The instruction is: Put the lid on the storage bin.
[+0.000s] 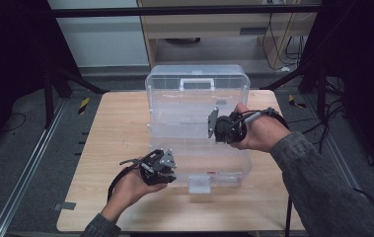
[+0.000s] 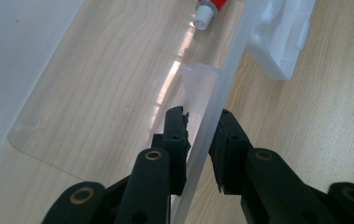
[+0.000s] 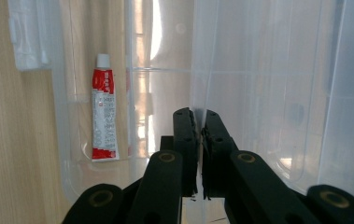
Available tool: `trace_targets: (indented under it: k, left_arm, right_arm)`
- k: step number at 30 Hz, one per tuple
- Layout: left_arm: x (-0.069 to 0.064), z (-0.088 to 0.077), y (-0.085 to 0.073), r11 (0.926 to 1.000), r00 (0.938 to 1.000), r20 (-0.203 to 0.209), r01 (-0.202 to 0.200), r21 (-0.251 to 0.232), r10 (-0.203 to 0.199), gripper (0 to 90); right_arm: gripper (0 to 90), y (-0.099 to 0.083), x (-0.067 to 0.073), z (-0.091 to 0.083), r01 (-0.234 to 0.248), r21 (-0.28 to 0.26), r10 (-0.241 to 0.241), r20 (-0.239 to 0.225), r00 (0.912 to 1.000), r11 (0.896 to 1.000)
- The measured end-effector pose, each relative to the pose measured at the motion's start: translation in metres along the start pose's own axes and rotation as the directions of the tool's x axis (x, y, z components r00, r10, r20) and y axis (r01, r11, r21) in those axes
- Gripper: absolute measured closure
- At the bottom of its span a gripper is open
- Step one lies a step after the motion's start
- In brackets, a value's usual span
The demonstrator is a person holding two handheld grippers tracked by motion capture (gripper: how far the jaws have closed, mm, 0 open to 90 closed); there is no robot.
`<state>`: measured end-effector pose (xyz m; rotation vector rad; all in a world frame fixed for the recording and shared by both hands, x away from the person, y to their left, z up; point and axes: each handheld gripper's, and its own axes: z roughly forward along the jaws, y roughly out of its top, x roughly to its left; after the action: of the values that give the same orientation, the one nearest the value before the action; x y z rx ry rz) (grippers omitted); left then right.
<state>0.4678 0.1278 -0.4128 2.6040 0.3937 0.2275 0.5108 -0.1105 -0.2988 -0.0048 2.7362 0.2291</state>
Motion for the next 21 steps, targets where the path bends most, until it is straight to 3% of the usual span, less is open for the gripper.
trace_targets:
  k: [4, 7, 8, 19, 20, 21]
  left_arm:
    - [0.000, 0.000, -0.001, 1.0000, 1.0000, -0.002, 0.002, -0.007, -0.002, 76.3]
    - [-0.003, 0.001, -0.002, 0.9996, 0.9996, -0.003, 0.028, -0.011, -0.028, 76.1]
    - [-0.002, 0.001, -0.001, 0.9999, 1.0000, -0.010, 0.001, -0.010, -0.001, 76.0]
    - [-0.004, 0.002, -0.001, 0.9999, 0.9997, -0.022, -0.002, -0.017, 0.002, 75.1]
    - [-0.007, 0.003, -0.002, 0.9989, 0.9990, -0.021, 0.040, -0.022, -0.041, 75.0]
    - [-0.009, 0.003, -0.003, 0.9984, 0.9985, -0.026, 0.048, -0.028, -0.049, 74.9]
  right_arm:
    - [86.3, 0.000, 0.004, 0.000, 0.005, 0.005, -0.005, -0.006, 1.0000, 1.000]
    - [86.0, -0.002, 0.008, 0.001, 0.004, 0.002, -0.004, -0.007, 1.0000, 1.000]
    - [85.8, -0.002, 0.009, 0.001, 0.002, -0.004, -0.002, -0.008, 1.0000, 1.000]
    - [85.3, -0.005, 0.015, 0.003, 0.007, -0.019, -0.008, -0.029, 0.9996, 1.000]
    - [85.1, -0.005, 0.015, 0.003, 0.008, -0.016, -0.009, -0.031, 0.9995, 1.000]
    - [84.9, -0.006, 0.015, 0.003, 0.004, -0.022, -0.005, -0.029, 0.9996, 1.000]
